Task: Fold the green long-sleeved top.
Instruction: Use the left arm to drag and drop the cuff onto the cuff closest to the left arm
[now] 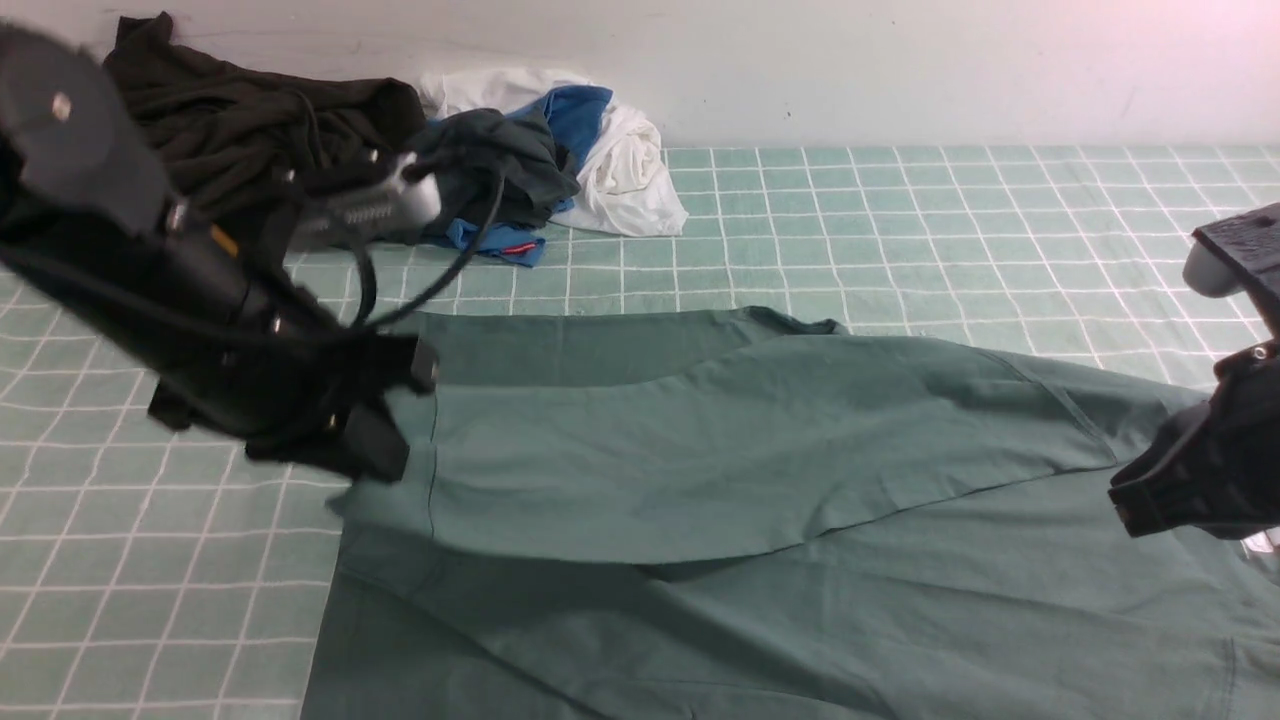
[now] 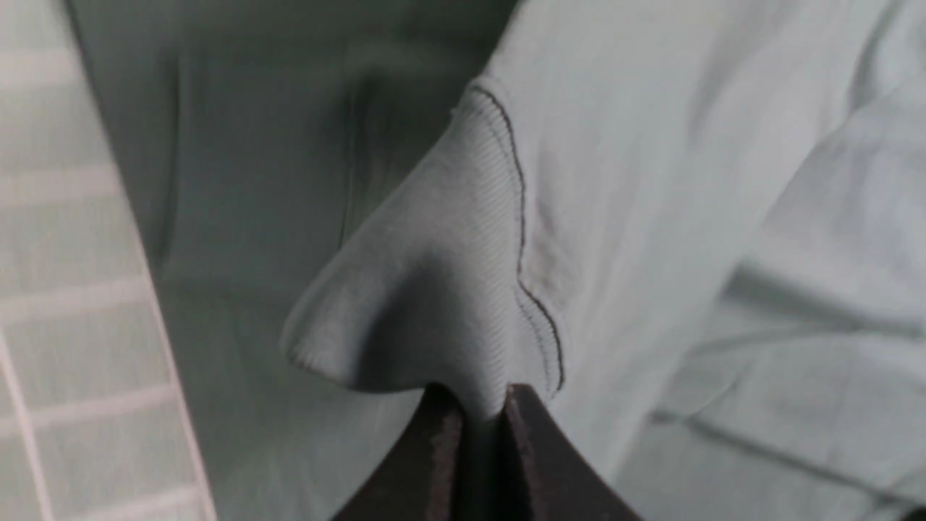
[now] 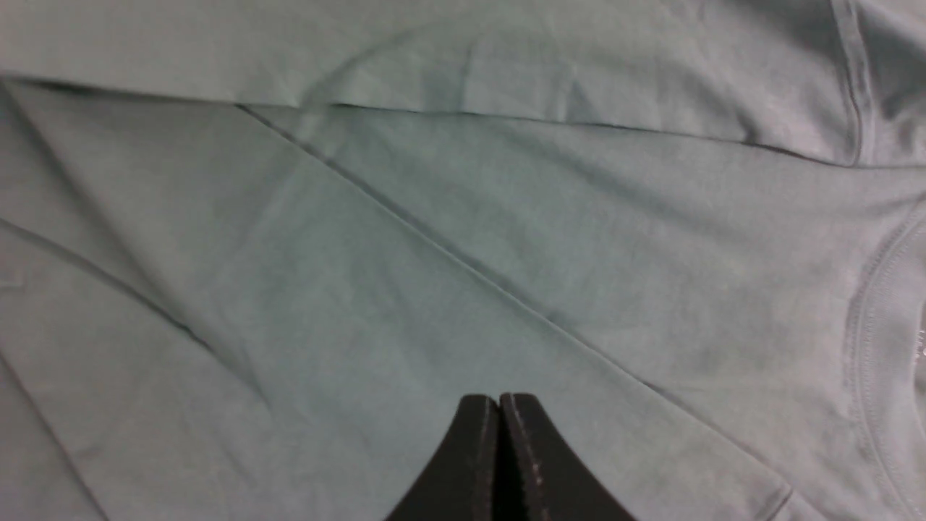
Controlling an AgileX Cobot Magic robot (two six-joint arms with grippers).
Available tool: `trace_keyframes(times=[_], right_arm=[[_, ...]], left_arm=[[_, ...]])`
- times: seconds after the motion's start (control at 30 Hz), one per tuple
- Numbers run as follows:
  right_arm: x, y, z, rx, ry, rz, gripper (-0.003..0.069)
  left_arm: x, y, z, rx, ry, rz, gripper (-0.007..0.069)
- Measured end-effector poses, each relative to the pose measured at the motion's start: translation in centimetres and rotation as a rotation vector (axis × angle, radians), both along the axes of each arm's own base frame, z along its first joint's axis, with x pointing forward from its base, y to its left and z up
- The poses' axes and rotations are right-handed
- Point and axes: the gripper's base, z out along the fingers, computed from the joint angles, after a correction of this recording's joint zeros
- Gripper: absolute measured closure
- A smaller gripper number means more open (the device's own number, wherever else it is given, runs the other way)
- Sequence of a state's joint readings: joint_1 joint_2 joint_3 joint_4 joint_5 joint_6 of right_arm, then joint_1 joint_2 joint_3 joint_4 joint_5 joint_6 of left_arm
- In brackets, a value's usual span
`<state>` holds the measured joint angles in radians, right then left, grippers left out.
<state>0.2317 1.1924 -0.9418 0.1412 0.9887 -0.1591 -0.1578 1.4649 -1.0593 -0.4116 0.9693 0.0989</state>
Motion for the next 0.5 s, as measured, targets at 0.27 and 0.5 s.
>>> trace_keyframes(times=[0.27, 0.5], right_arm=[[-1.2, 2.0, -0.2, -0.036, 0.051, 0.130, 0.0673], [-3.7, 4.0, -0.8, -0.144, 0.190, 0.277, 0.0673]], left_arm=[[-4.2, 1.1, -6.3, 0.067, 0.039, -0.036, 0.0543], [-5.2, 1.2, -6.8, 0.097, 0.021, -0.178, 0.0265]])
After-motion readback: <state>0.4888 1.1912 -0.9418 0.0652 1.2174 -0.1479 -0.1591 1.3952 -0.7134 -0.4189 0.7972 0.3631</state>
